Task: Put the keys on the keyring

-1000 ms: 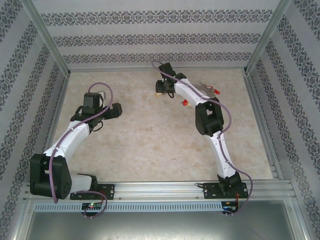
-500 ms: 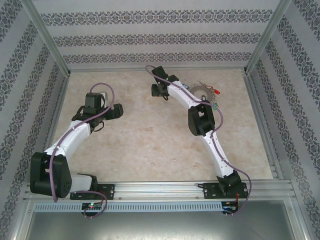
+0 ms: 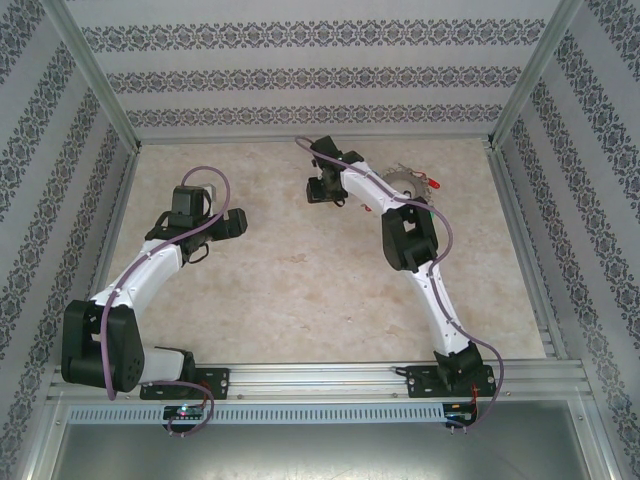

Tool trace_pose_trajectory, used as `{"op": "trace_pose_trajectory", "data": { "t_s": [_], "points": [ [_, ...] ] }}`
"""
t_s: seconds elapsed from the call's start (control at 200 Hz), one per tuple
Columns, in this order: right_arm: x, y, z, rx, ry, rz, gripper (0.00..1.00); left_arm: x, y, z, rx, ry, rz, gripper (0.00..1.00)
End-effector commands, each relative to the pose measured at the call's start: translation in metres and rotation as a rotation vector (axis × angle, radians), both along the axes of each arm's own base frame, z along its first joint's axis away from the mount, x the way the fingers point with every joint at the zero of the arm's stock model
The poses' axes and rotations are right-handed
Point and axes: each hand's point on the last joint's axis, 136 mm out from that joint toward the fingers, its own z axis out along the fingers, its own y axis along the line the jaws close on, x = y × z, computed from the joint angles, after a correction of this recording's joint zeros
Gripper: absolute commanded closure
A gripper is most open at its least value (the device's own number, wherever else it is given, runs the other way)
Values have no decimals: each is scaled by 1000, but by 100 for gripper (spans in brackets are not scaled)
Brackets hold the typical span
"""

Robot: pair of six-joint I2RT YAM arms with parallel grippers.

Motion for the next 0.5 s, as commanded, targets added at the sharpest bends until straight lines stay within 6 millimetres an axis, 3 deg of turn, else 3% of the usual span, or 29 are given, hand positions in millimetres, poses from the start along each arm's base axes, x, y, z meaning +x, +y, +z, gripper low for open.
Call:
{"op": "trace_pose_trajectory", "data": {
  "t_s": [0.0,0.14,0.24,0.345,0.495],
  "points": [
    [15,1,50,70,-95,-51,53,2,-7,1,-21,4,-11,0],
    [53,0,66,186,-181,-208,47,2,-8,0,-25,7,-9,0],
    [71,1,55,264,-162,-285,44,3,-8,2,-21,0,-9,0],
    [77,4,33,318,-98,-322,43,2,-5,2,-4,0,-4,0],
    [70,13,13,337,-37,-298,43,0,-4,0,4,6,-4,0]
  ]
}}
